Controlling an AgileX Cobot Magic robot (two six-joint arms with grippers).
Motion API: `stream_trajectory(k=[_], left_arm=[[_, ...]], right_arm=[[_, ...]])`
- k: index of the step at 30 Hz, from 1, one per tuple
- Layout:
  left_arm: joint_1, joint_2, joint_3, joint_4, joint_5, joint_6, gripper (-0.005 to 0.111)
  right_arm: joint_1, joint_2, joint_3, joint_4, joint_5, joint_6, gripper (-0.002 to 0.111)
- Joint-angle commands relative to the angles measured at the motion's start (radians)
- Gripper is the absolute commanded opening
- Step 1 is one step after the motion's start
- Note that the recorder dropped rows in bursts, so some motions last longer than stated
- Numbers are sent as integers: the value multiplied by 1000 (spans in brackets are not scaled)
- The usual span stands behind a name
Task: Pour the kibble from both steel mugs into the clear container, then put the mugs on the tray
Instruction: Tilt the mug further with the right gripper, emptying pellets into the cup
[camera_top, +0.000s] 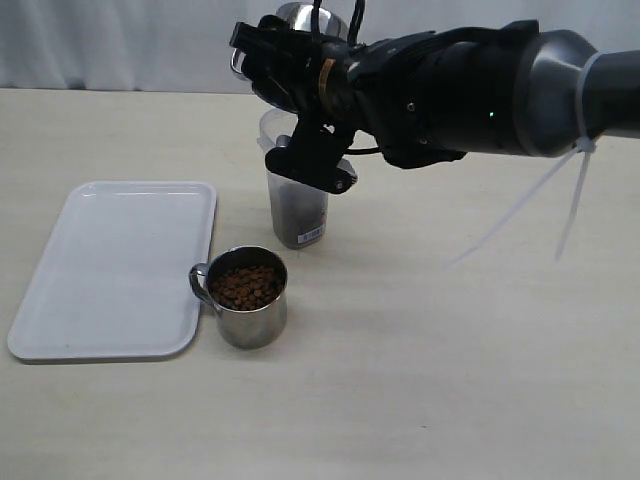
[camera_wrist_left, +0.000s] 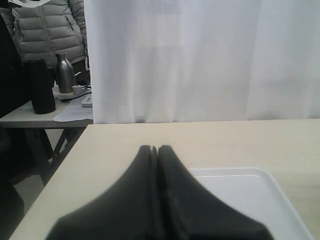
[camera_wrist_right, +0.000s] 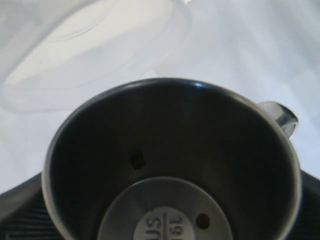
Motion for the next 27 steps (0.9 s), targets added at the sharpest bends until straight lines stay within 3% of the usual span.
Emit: stream_trajectory(k=[1,9,27], left_arm=[[-2,-2,3,1,-7,-6,0],[-2,-2,3,1,-7,-6,0],[-2,-2,3,1,-7,-6,0]], right_arm=[[1,-10,2,-2,10,-11,5],[1,-23,2,-2,45,54,5],[23,-25,19,-2,56,-139,5]])
